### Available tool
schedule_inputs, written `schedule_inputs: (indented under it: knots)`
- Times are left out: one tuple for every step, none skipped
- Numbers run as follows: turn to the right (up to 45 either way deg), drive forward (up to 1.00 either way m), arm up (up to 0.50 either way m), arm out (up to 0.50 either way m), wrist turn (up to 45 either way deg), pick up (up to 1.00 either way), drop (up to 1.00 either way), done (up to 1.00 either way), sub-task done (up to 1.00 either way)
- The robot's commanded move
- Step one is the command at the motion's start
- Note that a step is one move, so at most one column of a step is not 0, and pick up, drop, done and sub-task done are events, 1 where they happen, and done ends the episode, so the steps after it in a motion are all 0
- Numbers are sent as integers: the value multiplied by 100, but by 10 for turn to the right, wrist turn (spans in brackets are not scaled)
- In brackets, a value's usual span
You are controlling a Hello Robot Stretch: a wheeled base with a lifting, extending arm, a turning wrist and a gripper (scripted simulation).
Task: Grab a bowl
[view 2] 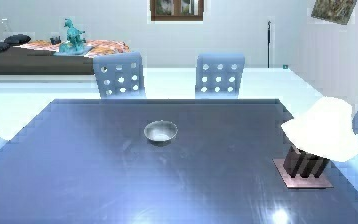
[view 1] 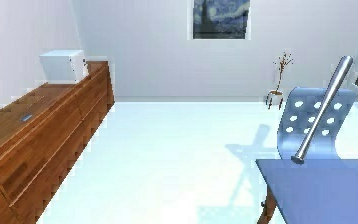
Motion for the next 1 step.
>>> schedule_inputs:
  knots:
    - [0, 0, 50, 0, 0, 0, 0, 0, 0]
